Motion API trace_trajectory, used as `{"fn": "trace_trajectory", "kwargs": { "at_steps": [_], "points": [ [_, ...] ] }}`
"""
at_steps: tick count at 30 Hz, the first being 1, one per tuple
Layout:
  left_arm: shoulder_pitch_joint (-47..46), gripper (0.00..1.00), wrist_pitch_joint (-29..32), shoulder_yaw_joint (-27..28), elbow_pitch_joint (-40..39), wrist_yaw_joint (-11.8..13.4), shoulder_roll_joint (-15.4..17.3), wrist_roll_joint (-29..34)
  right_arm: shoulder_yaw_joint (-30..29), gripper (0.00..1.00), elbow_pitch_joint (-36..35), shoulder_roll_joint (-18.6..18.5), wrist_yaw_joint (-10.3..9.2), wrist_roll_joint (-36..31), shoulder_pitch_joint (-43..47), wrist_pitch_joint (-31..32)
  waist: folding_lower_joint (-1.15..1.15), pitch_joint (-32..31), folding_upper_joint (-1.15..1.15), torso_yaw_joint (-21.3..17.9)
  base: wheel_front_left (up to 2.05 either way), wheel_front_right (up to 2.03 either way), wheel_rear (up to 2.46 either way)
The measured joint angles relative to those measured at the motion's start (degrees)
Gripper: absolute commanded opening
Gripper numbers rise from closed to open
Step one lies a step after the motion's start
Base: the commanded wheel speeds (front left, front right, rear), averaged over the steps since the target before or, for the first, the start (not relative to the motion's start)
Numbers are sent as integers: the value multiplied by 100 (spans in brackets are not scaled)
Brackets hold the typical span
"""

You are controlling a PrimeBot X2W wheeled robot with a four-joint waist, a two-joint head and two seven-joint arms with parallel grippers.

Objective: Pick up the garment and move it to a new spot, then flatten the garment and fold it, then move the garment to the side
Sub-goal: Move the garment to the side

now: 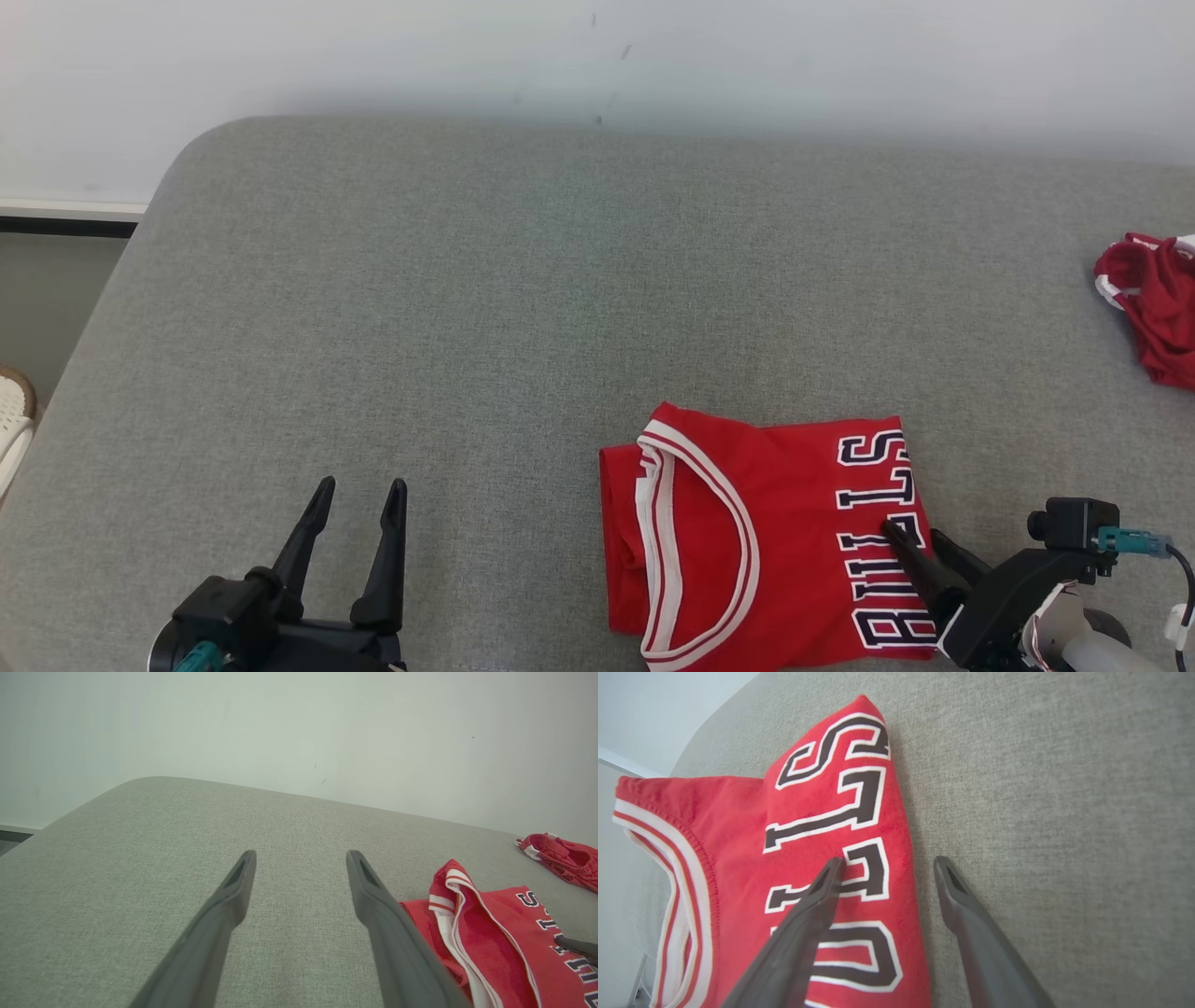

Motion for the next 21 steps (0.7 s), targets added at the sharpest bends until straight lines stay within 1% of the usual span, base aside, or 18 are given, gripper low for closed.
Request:
{"fn": "trace_trajectory", "kwargs": {
  "at_steps": [10,11,12,13,14,21],
  "points": [
    [-10,100,0,-11,11,-24,1,44,48,100,243,135,27,113,-98,103,-1,29,0,11,0,0,0],
    [-18,100,0,-11,14,-24,1,44,47,95,254,160,29,137,-104,104,0,30,0,11,0,0,0],
    [-27,100,0,-11,16,-25,1,45,46,39,272,182,43,164,-116,124,0,30,0,11,0,0,0],
    [-31,100,0,-12,18,-26,0,46,51,10,291,197,43,166,-129,145,0,29,0,11,0,0,0],
    [-34,100,0,-12,21,-27,0,49,58,0,311,213,43,167,-146,154,0,27,0,11,0,0,0],
    [-34,100,0,-5,51,-27,-3,49,104,0,310,255,44,168,-207,193,0,1,0,5,0,0,0]
  ]
}}
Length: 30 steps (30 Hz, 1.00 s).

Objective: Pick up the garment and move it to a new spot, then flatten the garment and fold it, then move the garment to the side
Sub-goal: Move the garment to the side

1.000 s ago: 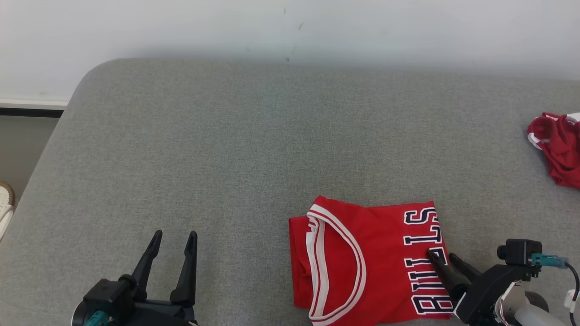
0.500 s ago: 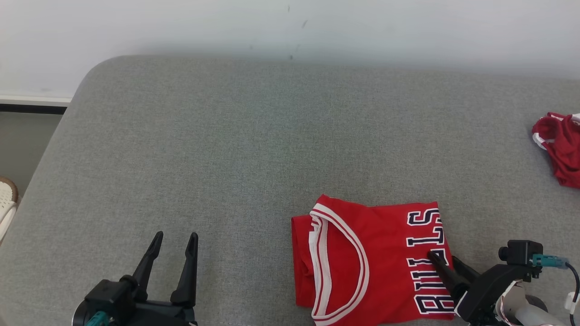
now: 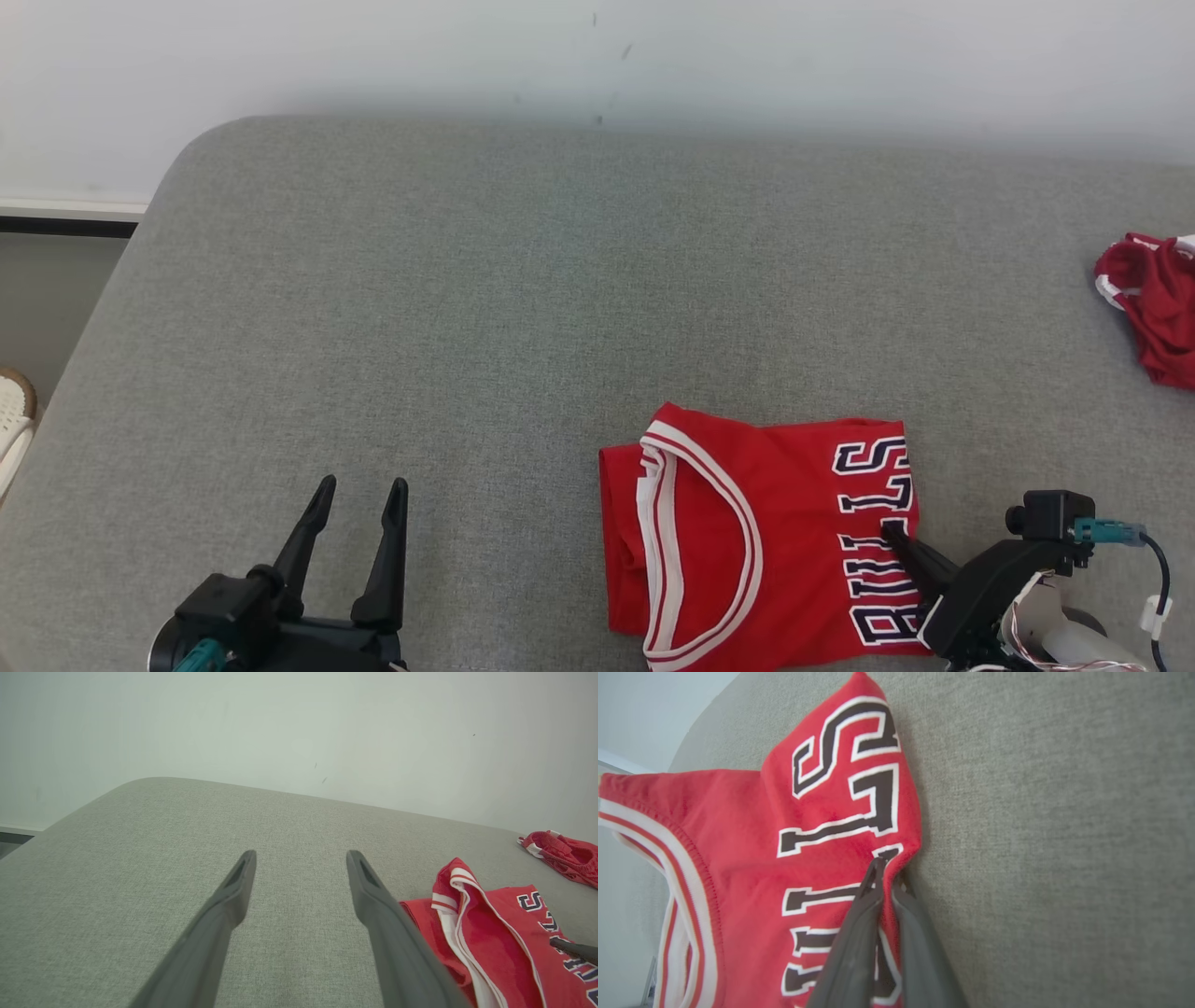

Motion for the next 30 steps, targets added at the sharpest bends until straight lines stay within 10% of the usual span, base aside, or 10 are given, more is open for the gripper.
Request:
{"fn": "trace_trajectory", "kwargs": {
  "at_steps": [30],
  "points": [
    [-4,100,0,-2,-248,-51,-48,46,7,0,-935,-1184,1,-390,-1772,-198,0,226,0,-550,0,0,0]
  ]
}}
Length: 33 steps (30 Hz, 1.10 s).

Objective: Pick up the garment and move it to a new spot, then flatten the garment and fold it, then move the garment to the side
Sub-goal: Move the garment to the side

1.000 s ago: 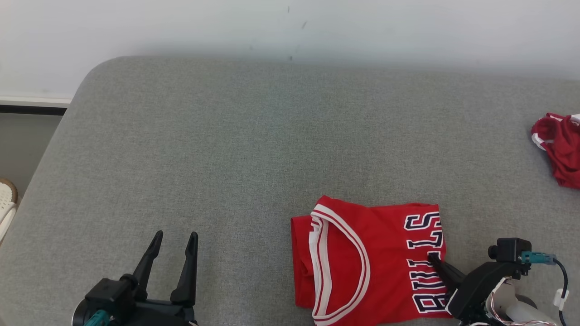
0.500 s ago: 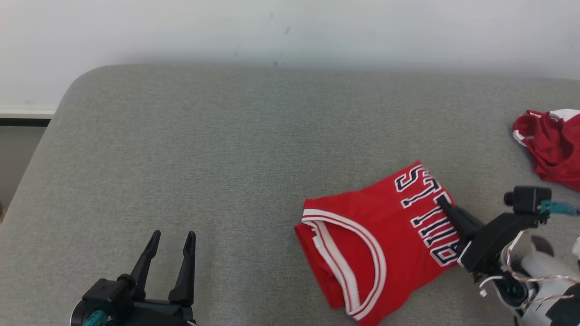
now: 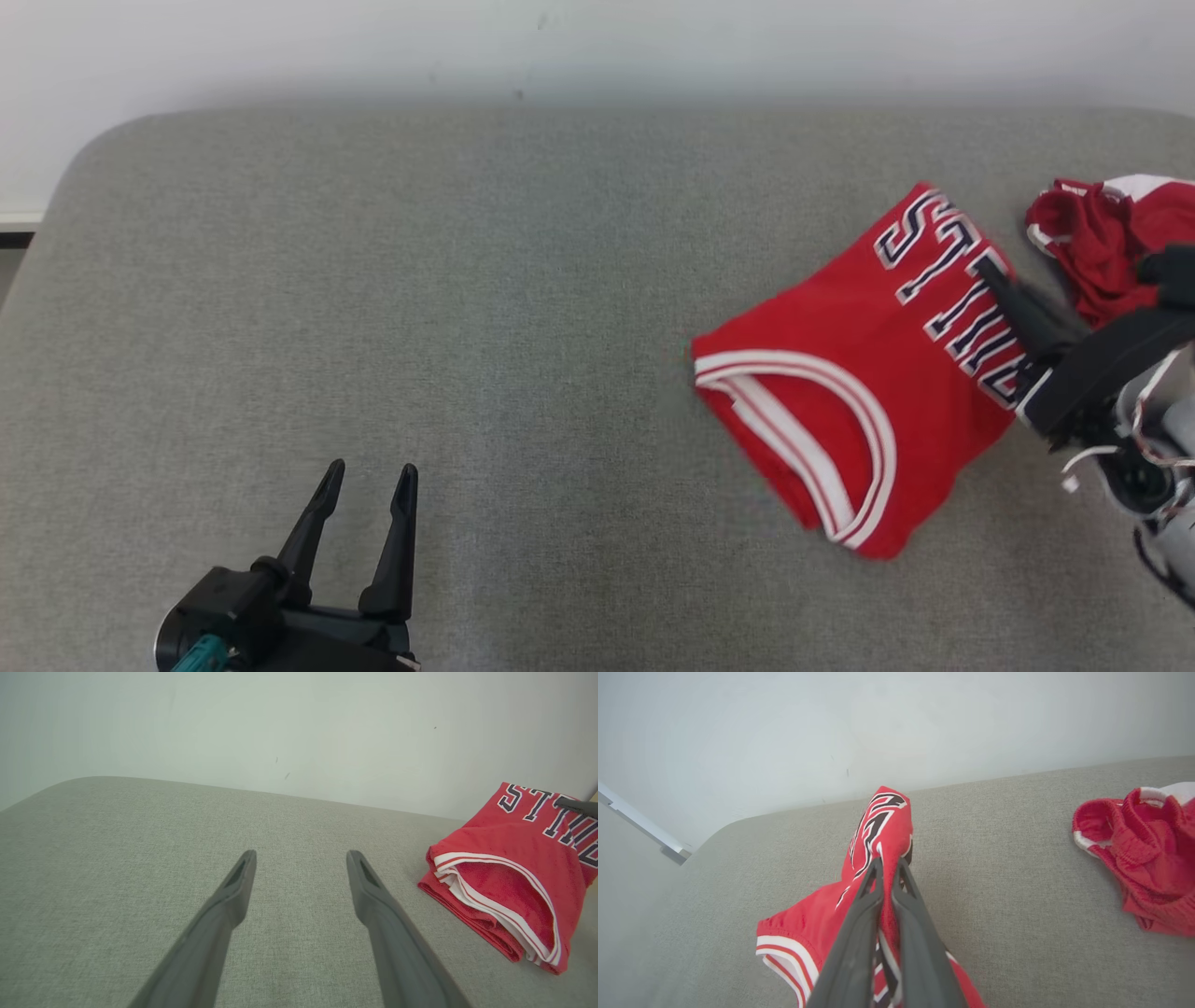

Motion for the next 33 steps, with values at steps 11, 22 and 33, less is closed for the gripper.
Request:
{"fn": "trace_trajectory", "kwargs": {
  "at_steps": [11,22,33],
  "points": [
    [-260,100,0,-51,-170,-52,38,126,-235,0,120,-388,0,-41,-728,-4,0,429,0,-128,0,0,0],
    [-526,100,8,-30,-358,-97,146,158,-527,0,406,-515,0,-91,-1405,-122,0,1039,0,-182,0,0,0],
    [-718,100,10,60,-364,-102,246,176,-972,0,1135,-556,-119,-3,-1779,-560,0,1629,1,-229,0,0,0]
  ]
}}
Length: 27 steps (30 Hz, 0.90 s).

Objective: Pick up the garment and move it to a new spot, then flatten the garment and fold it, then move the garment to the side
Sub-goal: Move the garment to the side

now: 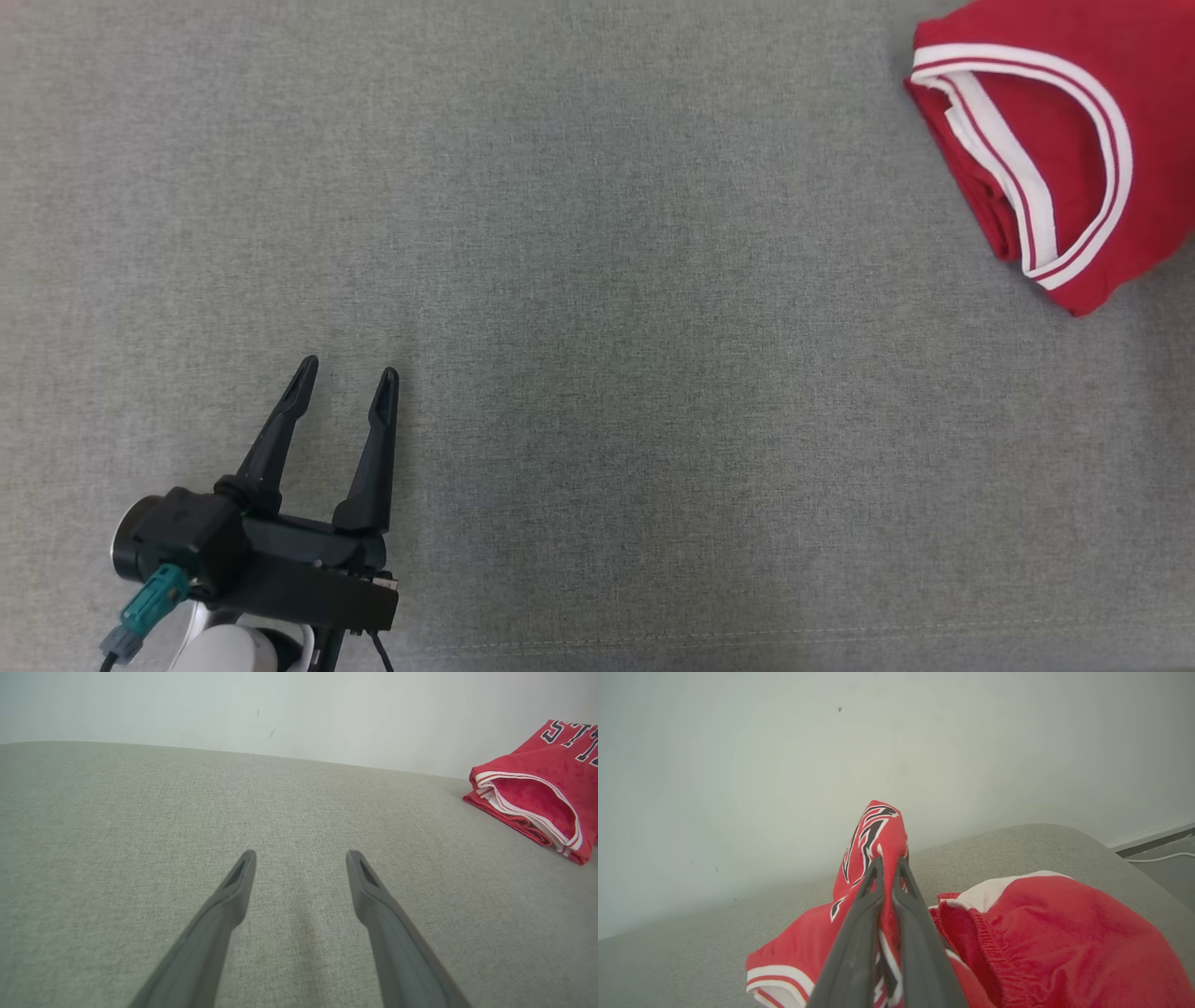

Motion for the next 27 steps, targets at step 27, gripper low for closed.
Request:
{"fn": "trace_trajectory", "kwargs": {
  "at_steps": [27],
  "points": [
    [-199,100,0,-16,126,-45,16,15,-127,0,827,-170,-380,-229,-321,-409,-1,272,0,-169,0,0,0]
  ]
}}
